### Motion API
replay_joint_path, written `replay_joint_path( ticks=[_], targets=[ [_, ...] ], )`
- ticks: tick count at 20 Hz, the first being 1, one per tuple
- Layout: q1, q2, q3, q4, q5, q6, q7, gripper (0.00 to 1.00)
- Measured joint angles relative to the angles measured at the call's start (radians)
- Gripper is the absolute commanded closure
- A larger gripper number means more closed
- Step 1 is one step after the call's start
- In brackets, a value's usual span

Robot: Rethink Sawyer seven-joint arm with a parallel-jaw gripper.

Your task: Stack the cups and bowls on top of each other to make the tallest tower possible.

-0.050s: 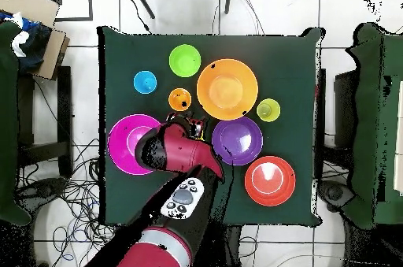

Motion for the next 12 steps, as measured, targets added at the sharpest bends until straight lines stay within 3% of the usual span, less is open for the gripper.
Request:
replay_joint_path(
  ticks=[12],
  targets=[
    [0.084, -0.014, -0.032, 0.007, 0.048, 0.0, 0.021, 0.0]
  ],
)
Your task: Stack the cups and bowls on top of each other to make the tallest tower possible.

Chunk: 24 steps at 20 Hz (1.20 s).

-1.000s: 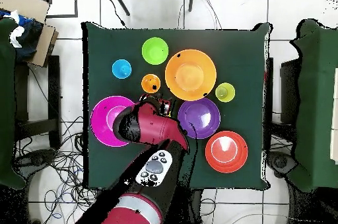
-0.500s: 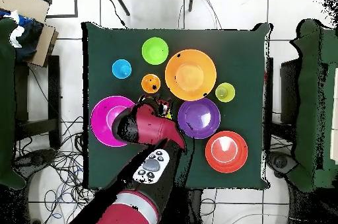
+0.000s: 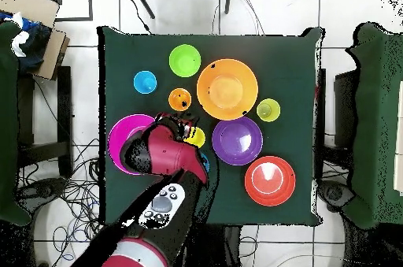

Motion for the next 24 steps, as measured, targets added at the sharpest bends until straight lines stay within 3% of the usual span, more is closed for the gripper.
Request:
replay_joint_path(
  ticks=[24],
  targets=[
    [0.018, -0.056, -0.003, 0.046, 0.014, 0.0, 0.037, 0.0]
  ],
)
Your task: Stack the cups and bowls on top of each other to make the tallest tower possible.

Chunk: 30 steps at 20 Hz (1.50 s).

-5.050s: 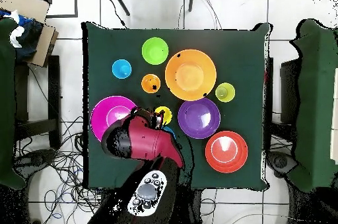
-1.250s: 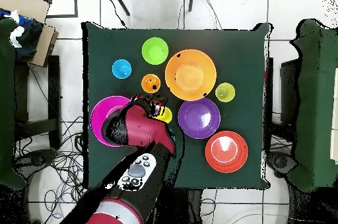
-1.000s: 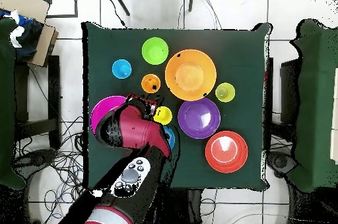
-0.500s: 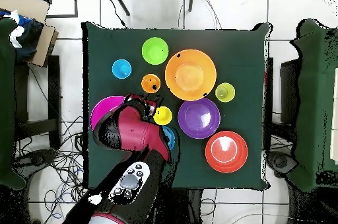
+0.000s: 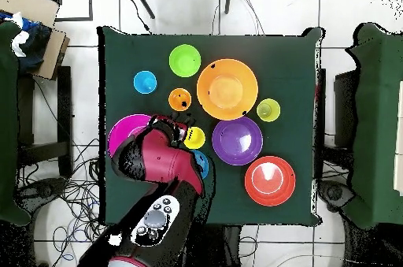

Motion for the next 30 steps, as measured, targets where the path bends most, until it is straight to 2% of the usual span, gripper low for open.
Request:
replay_joint_path(
  ticks=[7, 16, 30],
  targets=[
    [-0.014, 0.0, 0.0, 0.015, 0.0, 0.0, 0.0, 0.0],
    [-0.085, 0.001, 0.0, 0.041, 0.001, -0.035, 0.0, 0.0],
    [-0.056, 0.03, 0.0, 0.045, 0.001, -0.072, 0.0, 0.0]
  ],
)
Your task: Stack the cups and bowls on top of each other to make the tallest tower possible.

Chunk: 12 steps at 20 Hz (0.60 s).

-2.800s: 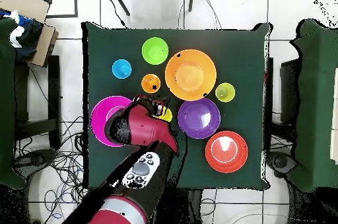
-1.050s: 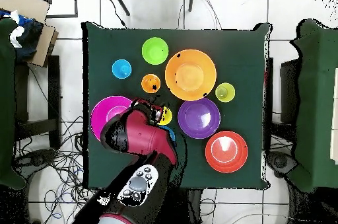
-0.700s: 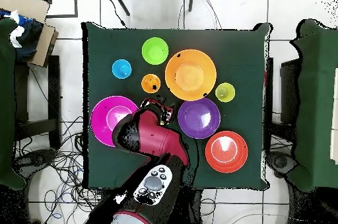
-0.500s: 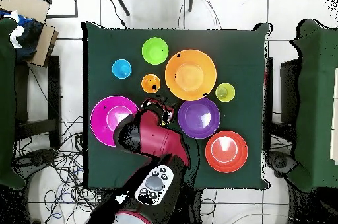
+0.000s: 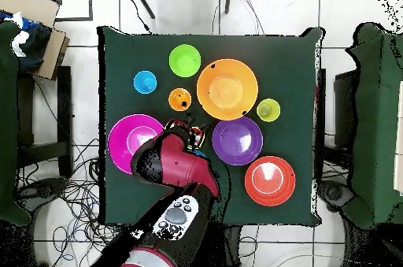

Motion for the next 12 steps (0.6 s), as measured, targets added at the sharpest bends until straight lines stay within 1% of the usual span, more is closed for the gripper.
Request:
replay_joint_path(
  ticks=[12],
  targets=[
    [0.002, 0.003, 0.0, 0.003, 0.0, -0.001, 0.0, 0.0]
  ],
)
